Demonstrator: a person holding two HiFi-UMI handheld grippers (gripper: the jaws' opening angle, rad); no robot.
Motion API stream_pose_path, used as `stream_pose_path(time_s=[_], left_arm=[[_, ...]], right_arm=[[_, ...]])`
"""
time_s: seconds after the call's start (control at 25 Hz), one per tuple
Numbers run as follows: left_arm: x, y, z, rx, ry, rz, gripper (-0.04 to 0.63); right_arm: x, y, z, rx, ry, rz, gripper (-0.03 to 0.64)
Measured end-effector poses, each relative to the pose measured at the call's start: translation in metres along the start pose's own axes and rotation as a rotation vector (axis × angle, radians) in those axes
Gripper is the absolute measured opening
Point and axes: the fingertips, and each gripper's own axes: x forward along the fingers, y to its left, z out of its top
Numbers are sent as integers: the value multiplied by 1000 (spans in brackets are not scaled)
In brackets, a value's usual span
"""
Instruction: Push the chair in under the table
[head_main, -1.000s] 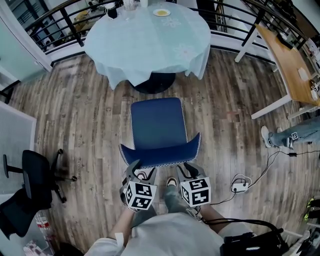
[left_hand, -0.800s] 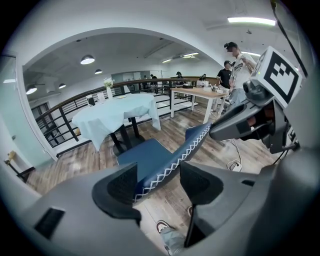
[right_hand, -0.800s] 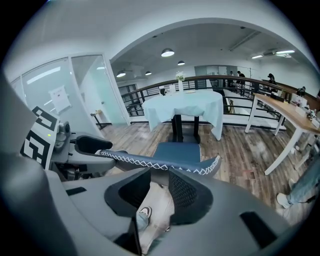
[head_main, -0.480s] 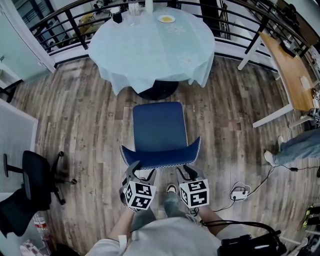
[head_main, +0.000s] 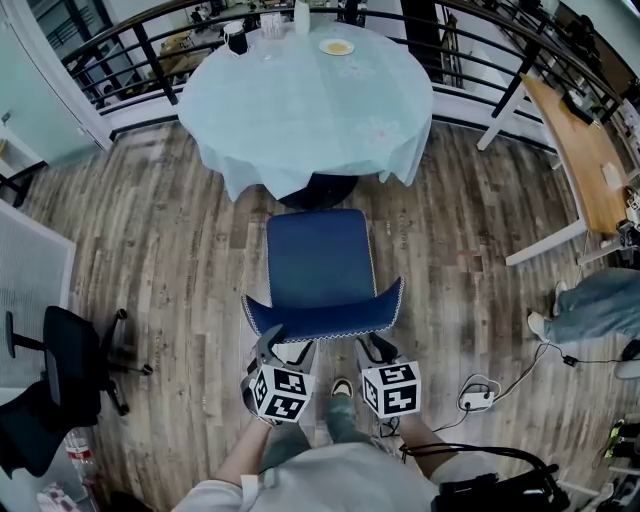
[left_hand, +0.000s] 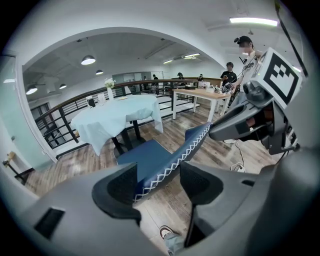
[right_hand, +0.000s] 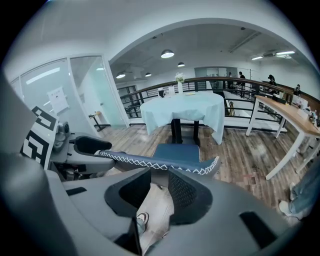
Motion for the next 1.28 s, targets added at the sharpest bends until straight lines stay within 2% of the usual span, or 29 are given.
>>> stream_pose_path(time_s=[0.92,1.12,1.28], left_arm=[[33,28,30,-2,-7,-28,264],[41,35,35,0,-1,-50,264],[42,32,37,-2,-10,-36,265]], right_arm=[[32,-23,38,8,-5,-7,95],[62,-8,34,42,79,100,83],[64,-11,36,92,55,23,75]])
